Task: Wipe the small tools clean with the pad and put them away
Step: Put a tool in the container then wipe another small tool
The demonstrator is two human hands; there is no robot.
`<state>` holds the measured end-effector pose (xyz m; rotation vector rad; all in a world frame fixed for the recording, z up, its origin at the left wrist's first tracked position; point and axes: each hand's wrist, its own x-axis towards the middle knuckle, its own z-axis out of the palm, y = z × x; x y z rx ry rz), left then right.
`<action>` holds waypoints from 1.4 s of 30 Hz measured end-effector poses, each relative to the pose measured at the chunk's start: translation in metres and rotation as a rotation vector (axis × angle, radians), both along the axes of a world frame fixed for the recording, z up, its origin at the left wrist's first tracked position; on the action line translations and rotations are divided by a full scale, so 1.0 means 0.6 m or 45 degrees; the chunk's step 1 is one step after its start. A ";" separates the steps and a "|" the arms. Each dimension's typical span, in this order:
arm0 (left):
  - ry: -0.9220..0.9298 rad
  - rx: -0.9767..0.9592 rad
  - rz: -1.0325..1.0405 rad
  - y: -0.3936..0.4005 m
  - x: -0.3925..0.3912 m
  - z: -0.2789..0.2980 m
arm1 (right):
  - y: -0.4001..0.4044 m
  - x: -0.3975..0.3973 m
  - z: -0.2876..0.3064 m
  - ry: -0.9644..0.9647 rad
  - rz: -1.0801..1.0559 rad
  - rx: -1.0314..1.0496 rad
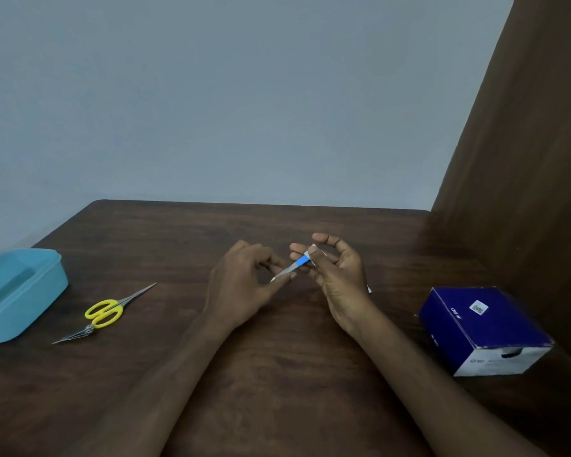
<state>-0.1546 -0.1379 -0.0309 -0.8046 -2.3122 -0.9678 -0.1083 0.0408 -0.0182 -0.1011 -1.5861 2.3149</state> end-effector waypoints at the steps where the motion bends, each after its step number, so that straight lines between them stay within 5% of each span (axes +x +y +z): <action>1: -0.028 0.029 -0.007 -0.001 -0.003 -0.001 | 0.000 0.001 0.000 0.006 0.003 0.021; 19: -0.336 0.142 -0.106 0.003 -0.005 0.008 | 0.000 -0.008 -0.008 -0.007 0.005 0.339; 42: 0.515 -0.346 0.143 0.013 0.020 0.009 | 0.003 -0.010 -0.016 -0.052 0.115 0.339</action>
